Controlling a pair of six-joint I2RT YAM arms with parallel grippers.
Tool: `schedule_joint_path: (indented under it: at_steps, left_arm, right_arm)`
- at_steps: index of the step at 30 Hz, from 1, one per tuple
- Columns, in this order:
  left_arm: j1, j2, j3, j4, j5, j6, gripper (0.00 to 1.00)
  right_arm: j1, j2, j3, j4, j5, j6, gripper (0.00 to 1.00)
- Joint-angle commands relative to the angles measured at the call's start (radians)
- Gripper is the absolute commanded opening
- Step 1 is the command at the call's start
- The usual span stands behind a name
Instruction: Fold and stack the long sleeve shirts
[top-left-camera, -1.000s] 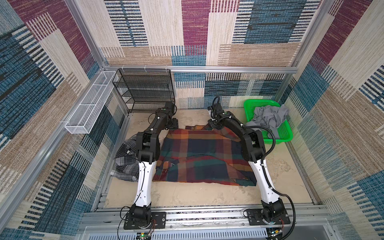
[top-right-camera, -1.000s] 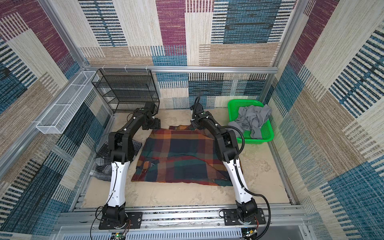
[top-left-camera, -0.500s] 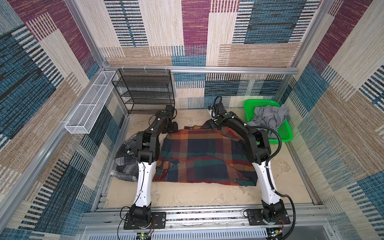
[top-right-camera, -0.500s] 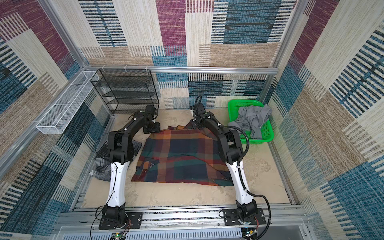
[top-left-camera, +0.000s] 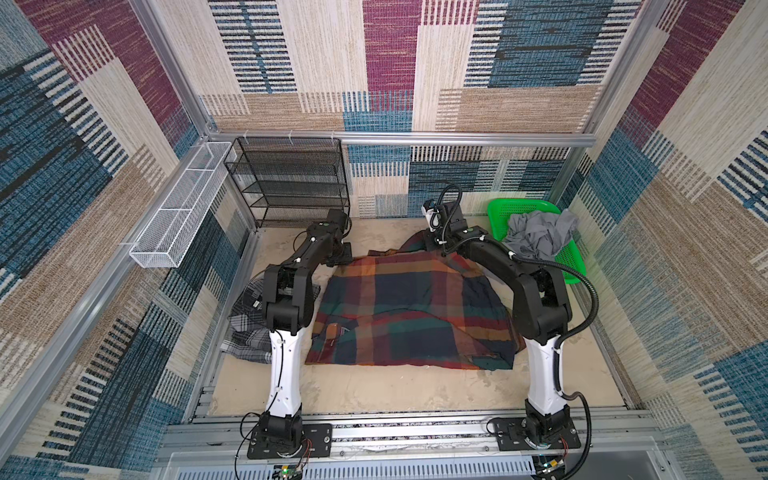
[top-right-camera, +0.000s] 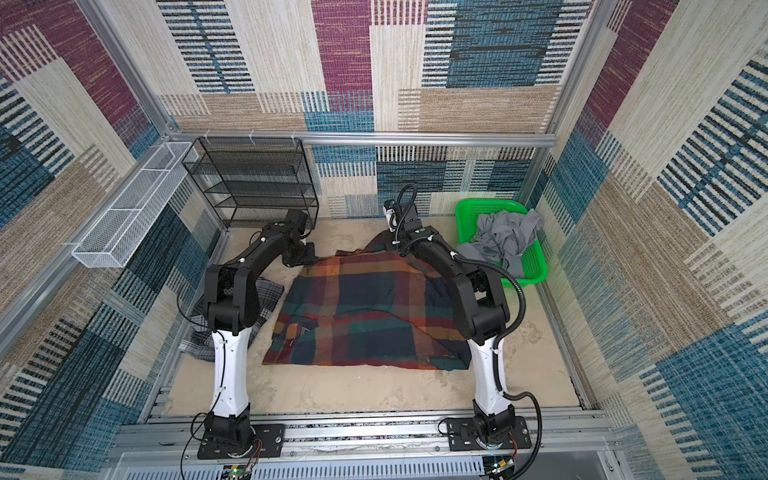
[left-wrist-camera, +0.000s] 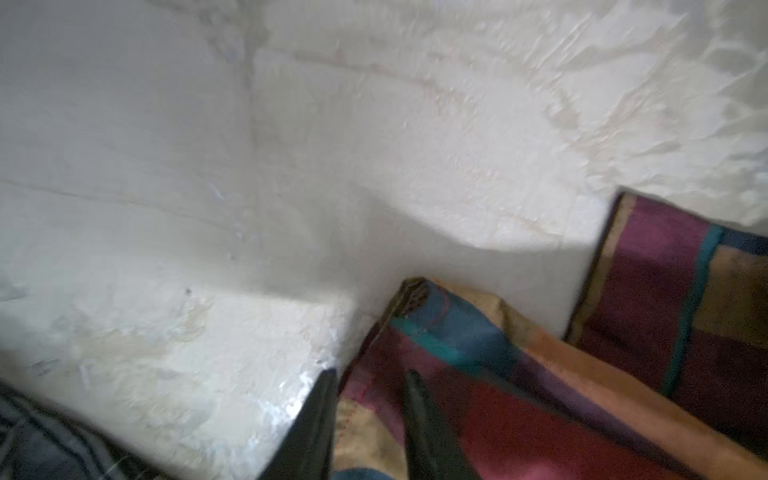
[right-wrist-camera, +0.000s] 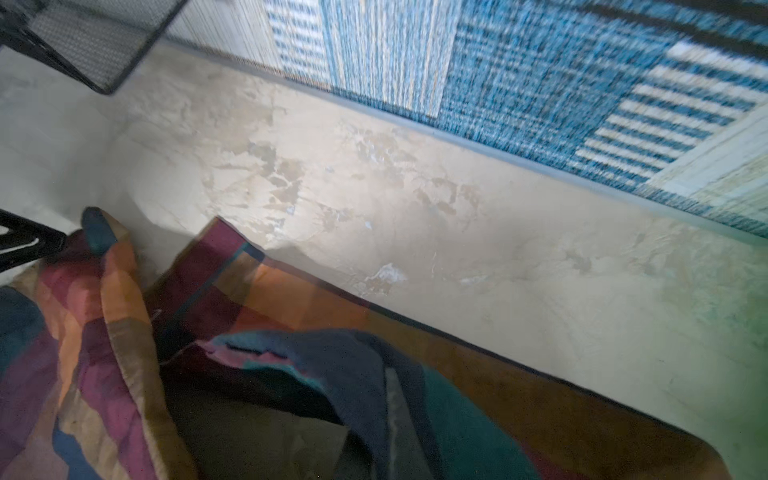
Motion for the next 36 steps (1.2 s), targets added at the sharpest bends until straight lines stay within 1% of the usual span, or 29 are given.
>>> schedule_joint_path:
  at_steps: [1,2,3,5,6,8,10,11,12,15,16,19,21,24,28,31,32,34,36]
  left_arm:
    - [0.003,-0.065,-0.067,0.103,-0.051,-0.013,0.12]
    - [0.003,-0.081,-0.092,0.123,-0.057,-0.012,0.05]
    - [0.003,-0.095,-0.109,0.138,-0.061,-0.015,0.01]
    - [0.003,-0.120,-0.148,0.164,-0.062,-0.023,0.00]
    - [0.003,-0.127,-0.164,0.176,-0.052,-0.023,0.03]
    - [0.003,-0.140,-0.197,0.201,-0.040,-0.024,0.24]
    - [0.003,-0.135,-0.210,0.207,-0.021,-0.027,0.39]
    - [0.003,-0.130,-0.209,0.205,-0.018,-0.029,0.43]
    - [0.003,-0.125,-0.207,0.203,-0.007,-0.029,0.45]
    - [0.003,-0.122,-0.202,0.202,0.007,-0.027,0.48]
    - [0.002,-0.125,-0.200,0.201,0.009,-0.026,0.48]
    - [0.003,-0.129,-0.191,0.199,0.009,-0.023,0.48]
    - [0.002,-0.134,-0.191,0.196,0.006,-0.023,0.49]
    - [0.002,-0.141,-0.199,0.204,0.004,-0.024,0.49]
    - [0.001,-0.138,-0.204,0.205,0.017,-0.033,0.49]
    - [0.000,-0.137,-0.210,0.212,0.019,-0.038,0.49]
    - [0.000,-0.136,-0.212,0.211,0.020,-0.039,0.49]
    - [-0.001,-0.136,-0.216,0.213,0.025,-0.039,0.50]
    - [-0.003,-0.140,-0.219,0.211,0.022,-0.038,0.49]
  right_arm:
    - [-0.002,-0.057,-0.067,0.136,0.024,0.052,0.00]
    - [-0.002,-0.074,-0.095,0.151,0.026,0.060,0.00]
    - [-0.002,-0.084,-0.108,0.161,0.022,0.065,0.00]
    - [-0.001,-0.105,-0.163,0.174,0.007,0.079,0.00]
    - [-0.002,-0.112,-0.180,0.178,-0.012,0.085,0.00]
    - [-0.001,-0.110,-0.200,0.155,-0.054,0.105,0.00]
    - [0.002,-0.117,-0.249,0.145,-0.071,0.145,0.02]
    - [0.003,-0.125,-0.281,0.146,-0.079,0.157,0.05]
    - [0.009,-0.141,-0.328,0.152,-0.077,0.169,0.09]
    - [0.047,-0.192,-0.454,0.149,-0.012,0.158,0.12]
    - [0.058,-0.213,-0.498,0.145,-0.007,0.159,0.13]
    - [0.097,-0.269,-0.626,0.157,-0.066,0.173,0.20]
    - [0.137,-0.291,-0.677,0.143,-0.103,0.176,0.24]
    - [0.142,-0.351,-0.734,0.129,-0.154,0.197,0.40]
    - [0.141,-0.450,-0.704,0.095,-0.165,0.206,0.43]
    - [0.141,-0.466,-0.592,0.088,-0.130,0.208,0.54]
    - [0.139,-0.439,-0.540,0.089,-0.123,0.200,0.57]
    - [0.139,-0.344,-0.420,0.067,-0.130,0.175,0.60]
    - [0.131,-0.204,-0.260,0.019,-0.119,0.157,0.62]
